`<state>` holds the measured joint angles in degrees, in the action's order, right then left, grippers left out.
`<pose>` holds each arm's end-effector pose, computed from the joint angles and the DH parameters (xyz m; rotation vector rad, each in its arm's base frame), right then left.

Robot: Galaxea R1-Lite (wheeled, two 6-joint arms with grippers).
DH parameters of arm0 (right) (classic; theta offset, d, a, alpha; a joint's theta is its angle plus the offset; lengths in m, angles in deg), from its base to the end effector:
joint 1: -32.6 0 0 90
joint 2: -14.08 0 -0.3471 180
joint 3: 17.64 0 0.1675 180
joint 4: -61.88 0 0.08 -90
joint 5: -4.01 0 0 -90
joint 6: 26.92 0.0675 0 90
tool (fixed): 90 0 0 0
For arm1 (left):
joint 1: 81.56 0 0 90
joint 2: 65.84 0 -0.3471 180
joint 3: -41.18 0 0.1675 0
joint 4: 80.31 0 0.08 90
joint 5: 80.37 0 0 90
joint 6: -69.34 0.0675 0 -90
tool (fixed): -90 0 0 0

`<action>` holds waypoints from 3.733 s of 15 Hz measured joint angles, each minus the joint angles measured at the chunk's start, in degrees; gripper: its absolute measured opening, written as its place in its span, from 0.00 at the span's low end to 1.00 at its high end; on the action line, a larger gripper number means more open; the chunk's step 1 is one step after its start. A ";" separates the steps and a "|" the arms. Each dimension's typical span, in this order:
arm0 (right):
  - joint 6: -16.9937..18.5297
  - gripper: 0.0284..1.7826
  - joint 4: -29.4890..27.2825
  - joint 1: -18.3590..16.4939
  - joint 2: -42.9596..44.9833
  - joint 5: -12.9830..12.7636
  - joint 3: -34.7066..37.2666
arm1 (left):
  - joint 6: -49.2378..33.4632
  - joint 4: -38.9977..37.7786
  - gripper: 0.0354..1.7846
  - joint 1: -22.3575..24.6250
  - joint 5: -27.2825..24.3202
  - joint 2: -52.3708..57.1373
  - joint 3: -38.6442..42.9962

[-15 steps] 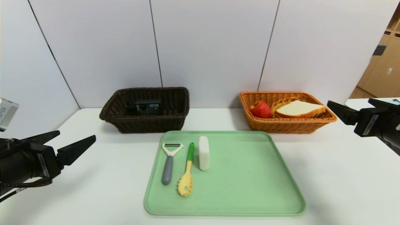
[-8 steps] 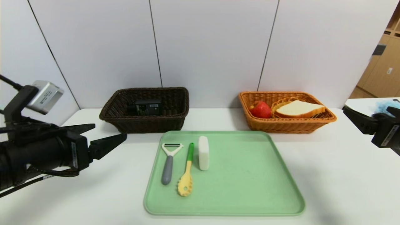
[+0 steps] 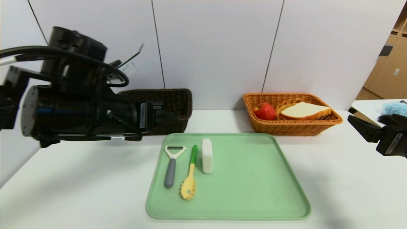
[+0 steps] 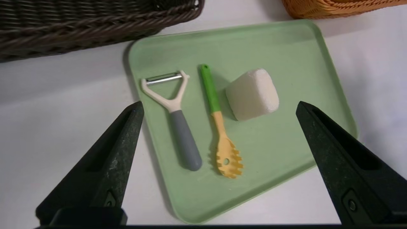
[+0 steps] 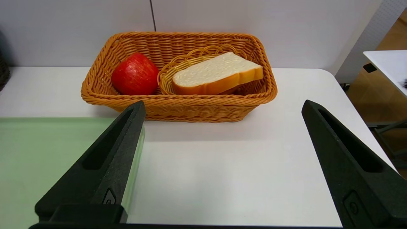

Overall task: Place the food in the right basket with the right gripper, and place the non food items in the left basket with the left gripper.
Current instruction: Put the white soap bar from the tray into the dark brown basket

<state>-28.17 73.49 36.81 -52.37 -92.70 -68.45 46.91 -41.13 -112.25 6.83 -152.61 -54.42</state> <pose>0.1694 0.0046 0.2627 -0.0285 0.0705 -0.0429 0.2332 -0.1423 0.2978 -0.2423 0.6235 -0.4592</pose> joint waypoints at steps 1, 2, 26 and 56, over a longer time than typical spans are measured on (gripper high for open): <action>-0.04 0.95 0.02 0.00 -0.20 0.00 0.07 | -2.73 1.71 0.94 -1.94 1.77 -2.63 -2.77; -0.06 0.95 0.02 0.00 -0.39 0.07 0.09 | -4.91 2.78 0.94 -3.56 3.54 -5.12 -4.91; -0.26 0.95 0.28 0.00 -1.93 0.57 1.21 | -7.85 -5.21 0.94 -7.28 10.81 -17.58 5.40; -1.57 0.95 0.13 0.00 -2.15 0.79 3.45 | -2.71 12.29 0.94 -15.71 14.29 -22.37 -20.41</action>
<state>-29.74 73.62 36.81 -54.51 -91.91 -65.00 44.20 -28.84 -127.97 21.11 -174.98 -74.83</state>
